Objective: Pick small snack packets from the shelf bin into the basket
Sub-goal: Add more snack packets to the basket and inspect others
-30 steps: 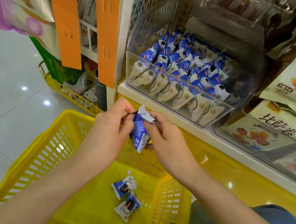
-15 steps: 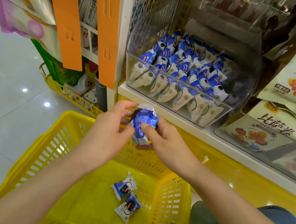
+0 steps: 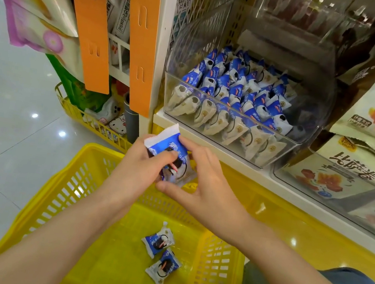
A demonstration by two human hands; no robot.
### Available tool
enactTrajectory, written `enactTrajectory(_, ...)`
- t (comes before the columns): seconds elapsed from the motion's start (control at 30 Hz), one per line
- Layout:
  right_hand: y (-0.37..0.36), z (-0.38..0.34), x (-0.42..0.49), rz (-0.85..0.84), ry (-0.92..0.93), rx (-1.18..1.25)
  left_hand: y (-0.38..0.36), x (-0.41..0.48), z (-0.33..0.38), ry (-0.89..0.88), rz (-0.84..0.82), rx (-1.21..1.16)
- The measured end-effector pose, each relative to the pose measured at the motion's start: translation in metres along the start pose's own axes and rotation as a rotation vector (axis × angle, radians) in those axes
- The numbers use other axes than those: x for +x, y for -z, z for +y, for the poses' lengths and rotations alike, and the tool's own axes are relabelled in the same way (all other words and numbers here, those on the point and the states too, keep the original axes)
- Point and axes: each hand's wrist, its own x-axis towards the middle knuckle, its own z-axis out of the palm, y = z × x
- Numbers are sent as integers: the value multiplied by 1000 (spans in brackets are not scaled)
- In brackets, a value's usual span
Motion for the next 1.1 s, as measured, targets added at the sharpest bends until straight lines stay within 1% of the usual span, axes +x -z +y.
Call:
enactTrajectory(0.13, 7, -2, 5, 40, -180, 398, 1, 3, 2, -41, -48, -38)
enactTrajectory(0.2, 11, 0, 9, 51, -240, 494, 1, 2, 3, -86, -51, -18)
enactTrajectory(0.3, 13, -1, 12, 77, -249, 528, 1, 3, 5, -194, -10, 75)
enactTrajectory(0.43, 19, -2, 16, 61, -236, 492, -6, 5, 16, -293, 8, 155)
enactTrajectory(0.5, 25, -4, 19, 121, -199, 527, -8, 7, 21, -298, -8, 122)
enactTrajectory(0.63, 37, -10, 27, 309, -150, 592, -13, 13, 32, -230, -127, 19)
enactTrajectory(0.7, 42, -12, 32, 347, -114, 572, -15, 19, 37, -248, -136, 23)
enactTrajectory(0.77, 49, -16, 41, 334, -75, 507, -17, 26, 45, -275, -105, 2)
enactTrajectory(0.87, 67, -14, 70, 382, -72, 390, -14, 39, 58, -307, -78, -37)
enactTrajectory(1.0, 100, 10, 138, 558, -167, 181, -8, 56, 66, -323, -57, -67)
enactTrajectory(1.07, 115, 26, 175, 574, -249, 79, -5, 63, 66, -317, -49, -73)
enactTrajectory(1.1, 121, 34, 191, 543, -309, -10, -4, 66, 65, -314, -47, -80)
